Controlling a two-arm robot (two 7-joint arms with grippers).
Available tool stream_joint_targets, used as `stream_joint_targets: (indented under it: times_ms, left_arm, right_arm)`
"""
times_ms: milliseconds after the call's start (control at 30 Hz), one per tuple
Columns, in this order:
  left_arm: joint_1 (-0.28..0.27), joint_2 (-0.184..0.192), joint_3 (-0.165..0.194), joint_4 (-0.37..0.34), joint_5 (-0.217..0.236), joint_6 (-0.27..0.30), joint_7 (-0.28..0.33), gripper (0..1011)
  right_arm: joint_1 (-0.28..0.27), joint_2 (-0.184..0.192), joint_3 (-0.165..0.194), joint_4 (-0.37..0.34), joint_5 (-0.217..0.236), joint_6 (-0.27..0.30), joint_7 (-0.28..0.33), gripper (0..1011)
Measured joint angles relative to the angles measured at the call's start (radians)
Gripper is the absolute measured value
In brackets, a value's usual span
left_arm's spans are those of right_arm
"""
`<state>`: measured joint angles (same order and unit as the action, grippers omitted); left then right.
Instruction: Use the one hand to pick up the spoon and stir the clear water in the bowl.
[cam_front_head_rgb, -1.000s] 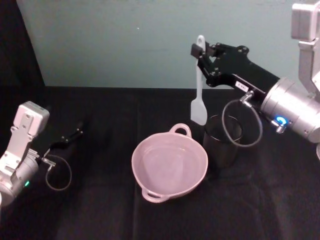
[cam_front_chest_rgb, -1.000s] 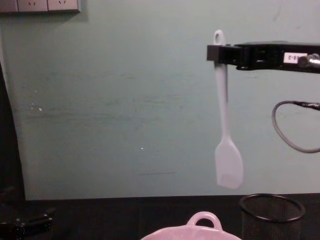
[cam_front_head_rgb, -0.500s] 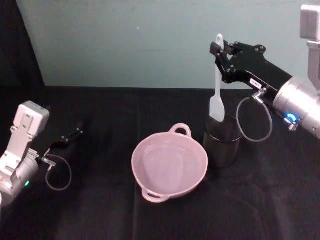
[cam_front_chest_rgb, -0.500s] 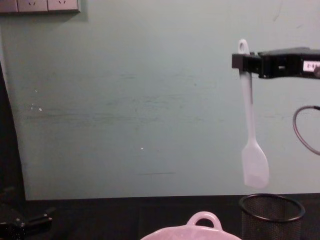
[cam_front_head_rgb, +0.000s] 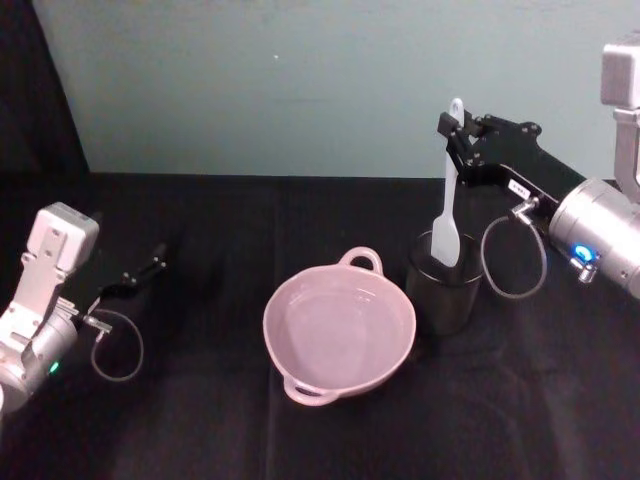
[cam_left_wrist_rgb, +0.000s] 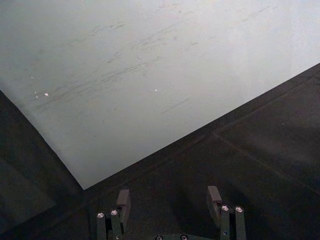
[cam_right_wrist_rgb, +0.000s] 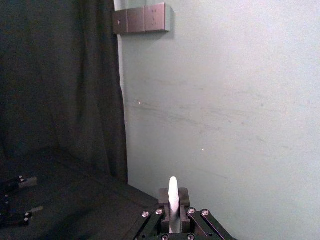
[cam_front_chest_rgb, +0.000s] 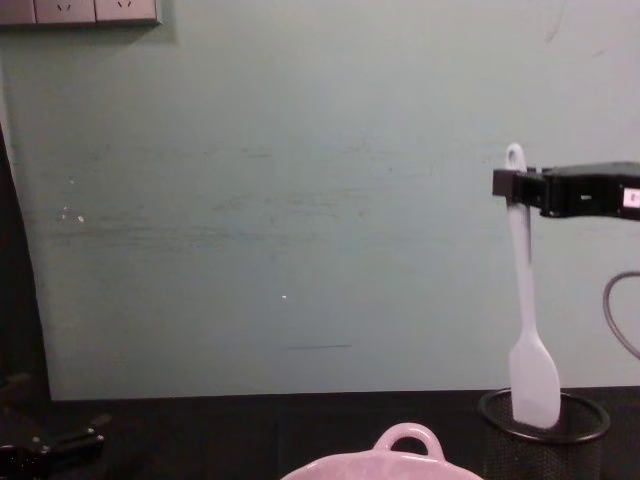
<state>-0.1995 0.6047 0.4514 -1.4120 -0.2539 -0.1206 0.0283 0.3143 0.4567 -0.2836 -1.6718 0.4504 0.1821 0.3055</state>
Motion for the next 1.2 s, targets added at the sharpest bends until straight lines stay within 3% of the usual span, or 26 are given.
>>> stream_joint_targets:
  times_ms: [367, 667, 1200]
  left_arm:
    - [0.0, 0.0, 0.0, 0.0, 0.0, 0.0, 0.0, 1005]
    - [0.0, 0.0, 0.0, 0.0, 0.0, 0.0, 0.0, 1005]
    - [0.0, 0.0, 0.0, 0.0, 0.0, 0.0, 0.0, 1005]
  right_arm:
    - [-0.014, -0.028, 0.016, 0.061, 0.043, -0.031, 0.024, 118]
    - [-0.023, -0.057, 0.061, 0.152, 0.172, -0.022, 0.047, 118]
    - [0.027, -0.036, 0.085, 0.279, 0.346, 0.054, 0.134, 118]
